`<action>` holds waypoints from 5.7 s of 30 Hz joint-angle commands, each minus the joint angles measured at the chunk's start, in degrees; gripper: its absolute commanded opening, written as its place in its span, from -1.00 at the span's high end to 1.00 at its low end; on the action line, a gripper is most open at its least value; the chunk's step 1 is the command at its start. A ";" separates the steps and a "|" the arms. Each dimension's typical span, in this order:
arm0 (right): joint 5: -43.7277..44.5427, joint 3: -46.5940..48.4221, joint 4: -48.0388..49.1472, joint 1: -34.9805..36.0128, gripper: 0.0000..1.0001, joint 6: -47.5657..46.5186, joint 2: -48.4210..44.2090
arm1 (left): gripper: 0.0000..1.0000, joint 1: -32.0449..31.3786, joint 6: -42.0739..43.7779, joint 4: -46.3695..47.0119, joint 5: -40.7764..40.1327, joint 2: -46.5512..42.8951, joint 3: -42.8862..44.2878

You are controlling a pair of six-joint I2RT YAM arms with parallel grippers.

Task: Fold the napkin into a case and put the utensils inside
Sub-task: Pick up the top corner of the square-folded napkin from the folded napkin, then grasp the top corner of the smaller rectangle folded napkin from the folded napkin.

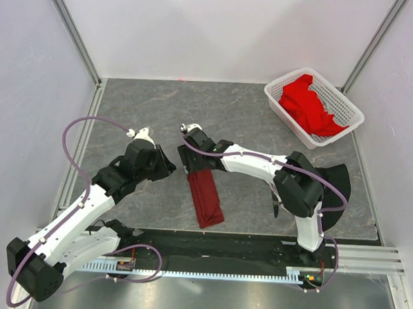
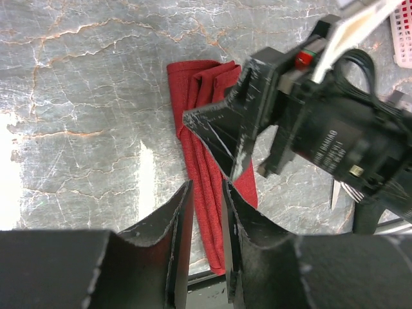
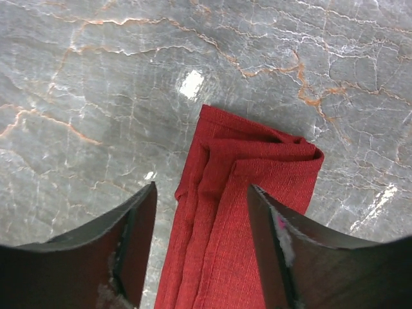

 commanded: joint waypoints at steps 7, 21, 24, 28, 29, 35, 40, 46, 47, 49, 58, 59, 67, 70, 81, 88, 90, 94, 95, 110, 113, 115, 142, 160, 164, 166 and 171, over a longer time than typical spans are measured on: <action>3.16 5.04 -0.78 -0.01 -0.17 0.19 3.27 | 0.38 0.44 -0.23 0.81 1.15 -0.14 -0.25; 4.75 7.24 -0.96 -0.01 -0.01 1.51 6.52 | 0.37 0.44 0.56 0.81 1.15 -1.90 -1.04; 5.10 7.59 -0.96 -0.10 0.09 1.77 7.40 | 0.37 0.44 0.56 0.90 1.41 -2.16 -1.39; 5.98 7.60 -0.87 -0.19 0.25 2.03 8.28 | 0.36 0.44 0.48 0.72 2.11 -2.51 -2.00; 6.07 7.51 -1.04 -0.10 0.27 2.12 8.37 | 0.36 0.44 0.48 0.72 2.37 -2.60 -2.09; 6.95 7.51 -0.87 -0.10 0.56 2.65 8.89 | 0.36 0.44 0.39 0.72 2.90 -2.95 -2.27; 6.60 7.07 -0.96 -0.10 0.92 2.56 6.27 | 0.36 0.44 1.61 0.90 3.96 -0.07 -1.92; 3.53 2.60 -1.13 -1.77 1.00 2.03 -0.68 | 0.39 0.35 3.55 2.91 8.70 10.55 0.89; 1.69 2.06 -1.05 -2.12 1.00 2.03 -1.47 | 0.43 0.44 3.90 3.62 9.23 12.15 1.16; -0.07 0.57 -0.96 -3.17 1.00 2.12 -3.32 | 0.46 0.27 4.17 4.93 9.32 14.26 1.77; -9.39 -5.67 1.59 -7.48 1.00 4.67 -7.28 | 0.41 -0.09 6.80 9.95 5.63 20.77 5.20; -9.84 -5.76 1.68 -7.57 1.00 4.76 -7.36 | 0.41 -0.26 7.15 10.04 5.63 22.00 5.73; -12.48 -6.03 2.38 -7.75 1.00 6.43 -6.66 | 0.41 -4.39 11.11 9.69 -1.40 31.92 10.65; -12.56 -6.11 2.38 -7.92 1.00 6.69 -6.57 | 0.42 -6.59 12.42 9.51 -4.56 34.65 11.79; -14.24 -6.99 3.08 -8.71 1.00 7.48 -6.66 | 0.49 -10.63 13.92 9.25 -13.71 40.10 13.46; -14.85 -7.26 3.61 -8.89 1.00 7.75 -6.66 | 0.45 -10.72 13.84 9.77 -13.71 42.31 13.82; -15.11 -7.34 3.87 -8.80 1.00 7.83 -6.57 | 0.45 -10.72 13.83 10.21 -13.62 42.31 13.55; -15.64 -7.52 4.23 -8.71 1.00 8.01 -6.40 | 0.40 -10.72 13.84 10.39 -13.97 43.19 13.73; -15.64 -7.61 4.31 -8.80 1.00 8.10 -6.40 | 0.39 -10.72 13.92 10.48 -13.88 43.36 13.82; -16.26 -8.14 4.58 -8.80 1.00 8.19 -6.31 | 0.77 -10.64 11.73 12.50 -13.18 39.95 12.15; -16.69 -8.31 4.49 -8.80 1.00 8.45 -6.14 | 0.82 -10.20 11.46 13.20 -12.22 38.18 11.45; -17.48 -8.49 4.75 -8.80 1.00 8.62 -6.13 | 0.85 -9.85 11.02 13.46 -10.73 37.48 11.01; -21.10 -8.58 10.03 -7.57 1.00 14.59 0.63 | 0.96 -7.65 9.62 14.78 -5.01 37.30 9.86; -20.12 -17.62 34.45 -11.88 1.00 39.12 -1.74 | 0.96 -6.95 9.26 14.52 -5.97 36.34 8.19; -19.34 -21.93 40.17 -11.79 1.00 43.51 -2.53 | 0.96 -6.24 9.35 13.65 -5.88 36.33 9.33; -19.07 -23.07 41.75 -11.70 1.00 44.83 -2.44 | 0.96 -5.54 9.79 13.12 -5.36 36.42 10.03; -17.84 -26.07 46.24 -10.39 1.00 46.86 -2.09 | 0.96 -3.78 9.97 12.06 -3.08 36.42 11.97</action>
